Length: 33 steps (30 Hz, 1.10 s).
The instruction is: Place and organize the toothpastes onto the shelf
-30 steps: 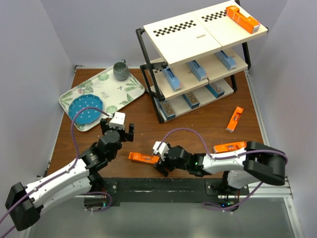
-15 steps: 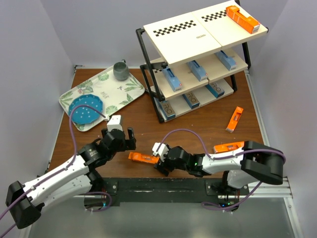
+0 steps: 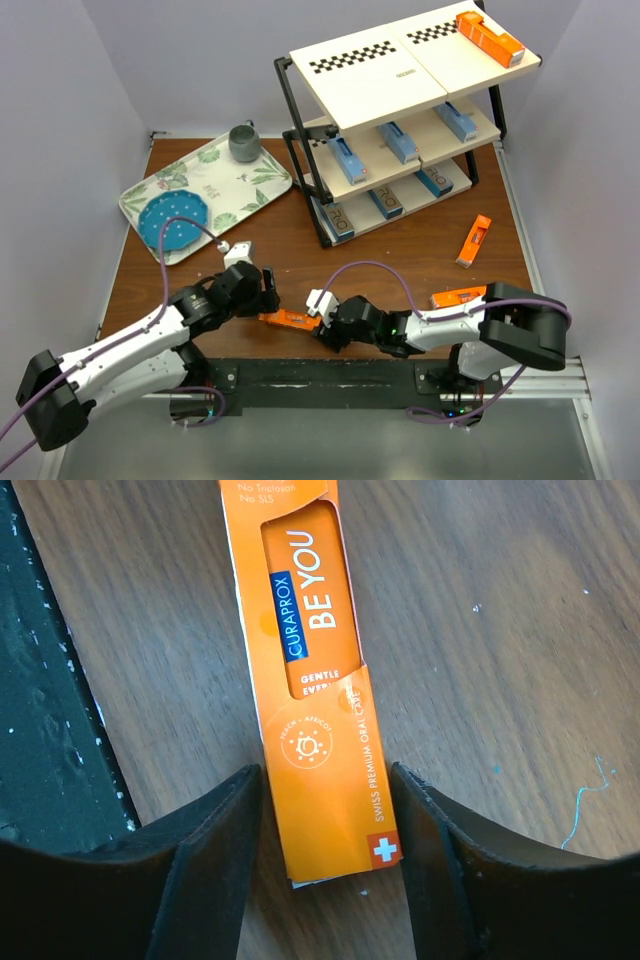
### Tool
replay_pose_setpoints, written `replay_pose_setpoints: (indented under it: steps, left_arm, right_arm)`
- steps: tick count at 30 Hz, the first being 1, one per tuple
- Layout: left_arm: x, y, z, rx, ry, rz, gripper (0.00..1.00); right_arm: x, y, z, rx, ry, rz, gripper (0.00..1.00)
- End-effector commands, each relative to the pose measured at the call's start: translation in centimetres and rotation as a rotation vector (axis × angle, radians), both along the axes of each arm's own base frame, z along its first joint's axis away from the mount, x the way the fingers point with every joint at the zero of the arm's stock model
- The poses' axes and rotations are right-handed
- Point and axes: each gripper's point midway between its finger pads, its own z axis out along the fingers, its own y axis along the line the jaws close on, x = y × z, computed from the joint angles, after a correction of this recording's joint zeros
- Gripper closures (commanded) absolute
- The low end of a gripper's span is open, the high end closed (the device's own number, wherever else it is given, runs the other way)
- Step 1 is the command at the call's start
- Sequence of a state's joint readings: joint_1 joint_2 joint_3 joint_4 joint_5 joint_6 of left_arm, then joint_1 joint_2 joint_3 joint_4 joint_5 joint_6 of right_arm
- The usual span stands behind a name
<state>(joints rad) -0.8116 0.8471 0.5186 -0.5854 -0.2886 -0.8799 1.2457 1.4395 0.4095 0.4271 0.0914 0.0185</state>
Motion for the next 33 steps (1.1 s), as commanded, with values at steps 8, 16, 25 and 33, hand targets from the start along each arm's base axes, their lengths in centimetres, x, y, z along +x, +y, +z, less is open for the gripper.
replay_pose_setpoints:
  steps: [8, 16, 25, 33]
  left_arm:
    - [0.2, -2.5, -1.1, -0.072, 0.041, -0.050, 0.21]
    - [0.2, -3.5, -2.4, -0.071, 0.084, -0.081, 0.30]
    - [0.1, -3.1, -3.1, -0.025, 0.124, -0.058, 0.31]
    - [0.3, -5.9, -1.4, -0.146, 0.115, -0.125, 0.35]
  right_arm:
    - [-0.3, 1.2, 0.4, 0.030, -0.008, 0.035, 0.53]
    - [-0.5, 1.4, 0.0, 0.024, 0.003, 0.046, 0.55]
    - [-0.2, 1.6, -0.1, 0.016, -0.019, 0.059, 0.56]
    - [0.5, 2.2, 1.3, 0.057, -0.044, 0.032, 0.60]
